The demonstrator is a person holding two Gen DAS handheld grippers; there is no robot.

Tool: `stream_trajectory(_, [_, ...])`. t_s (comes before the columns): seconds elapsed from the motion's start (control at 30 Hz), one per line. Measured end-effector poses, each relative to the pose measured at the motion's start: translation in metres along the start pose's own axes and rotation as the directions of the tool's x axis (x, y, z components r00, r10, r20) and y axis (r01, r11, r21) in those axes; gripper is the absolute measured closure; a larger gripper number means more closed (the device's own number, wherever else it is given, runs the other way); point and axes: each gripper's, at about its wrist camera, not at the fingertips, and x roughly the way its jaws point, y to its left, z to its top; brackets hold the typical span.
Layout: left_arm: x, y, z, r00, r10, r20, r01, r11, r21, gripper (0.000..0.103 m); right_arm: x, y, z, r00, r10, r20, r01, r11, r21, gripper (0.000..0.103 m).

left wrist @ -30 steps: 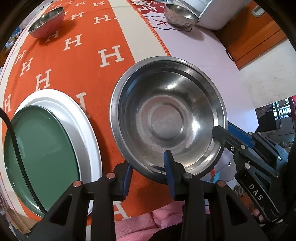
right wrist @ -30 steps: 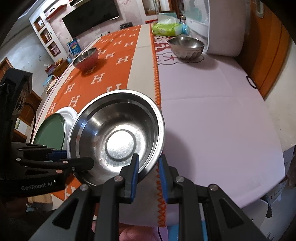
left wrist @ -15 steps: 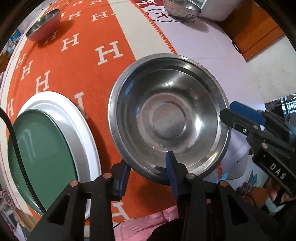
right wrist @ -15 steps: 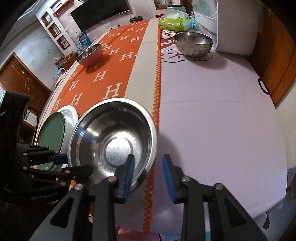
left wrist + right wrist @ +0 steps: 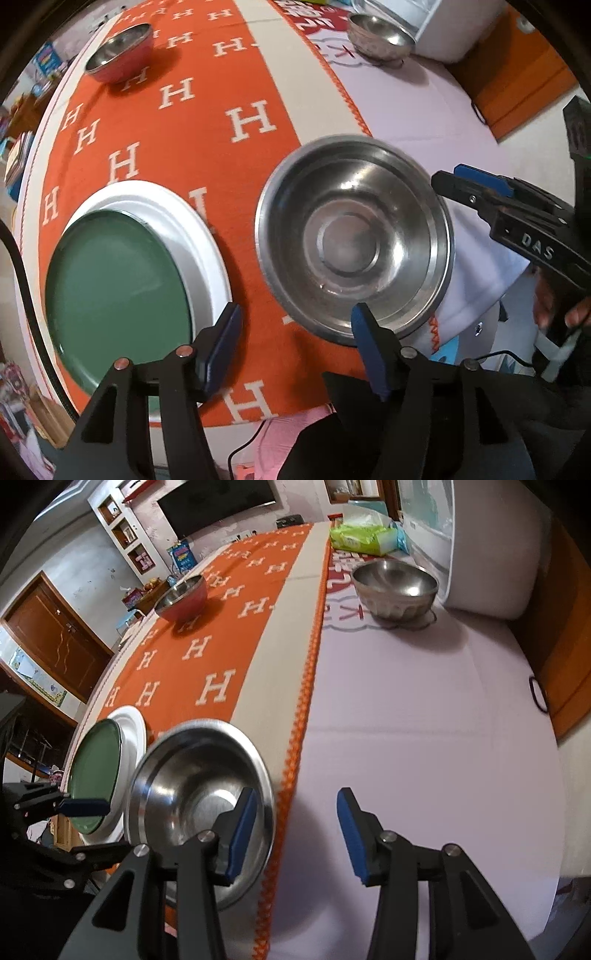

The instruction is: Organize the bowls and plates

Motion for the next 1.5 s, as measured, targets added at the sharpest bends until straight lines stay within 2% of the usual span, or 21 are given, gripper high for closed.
stream_trajectory(0.27, [-0.030, 0.029, -0.007, 0.996, 0.008, 0.093, 0.004, 0.992, -0.127, 0.036, 0.000, 0.007, 0.026, 0.999, 0.022, 0.047, -0.020, 0.999, -0.038, 0.057])
stream_trajectory(0.53, [-0.053, 0.070, -0.012, 0.984, 0.025, 0.175, 0.009, 0.981, -0.192, 0.032, -0.001, 0.042, 0.046, 0.996, 0.035, 0.076, -0.029, 0.996, -0.082, 0.057])
stream_trajectory(0.7, [-0.067, 0.102, -0.012, 0.975, 0.027, 0.220, 0.014, 0.983, -0.183, 0.029, -0.005, 0.071, 0.050, 0.994, 0.019, 0.106, -0.010, 0.997, -0.078, 0.056])
stream_trajectory(0.8, [-0.078, 0.126, -0.012, 0.970, 0.024, 0.243, 0.020, 0.984, -0.179, 0.026, -0.008, 0.093, 0.053, 0.991, 0.015, 0.130, -0.006, 0.998, -0.070, 0.049])
stream_trajectory(1.03, [-0.101, 0.188, 0.001, 0.965, 0.053, 0.258, -0.005, 0.983, -0.182, 0.024, -0.008, 0.144, 0.071, 0.983, -0.005, 0.181, 0.015, 0.998, -0.055, 0.046])
stream_trajectory(1.17, [-0.112, 0.224, 0.015, 0.960, 0.054, 0.273, -0.006, 0.985, -0.174, 0.024, -0.006, 0.173, 0.086, 0.975, -0.021, 0.219, 0.032, 0.998, -0.047, 0.040])
stream_trajectory(1.5, [-0.140, 0.282, 0.071, 0.948, 0.066, 0.313, -0.045, 0.996, -0.072, 0.023, 0.003, 0.225, 0.136, 0.945, -0.089, 0.315, 0.100, 0.995, -0.017, 0.039])
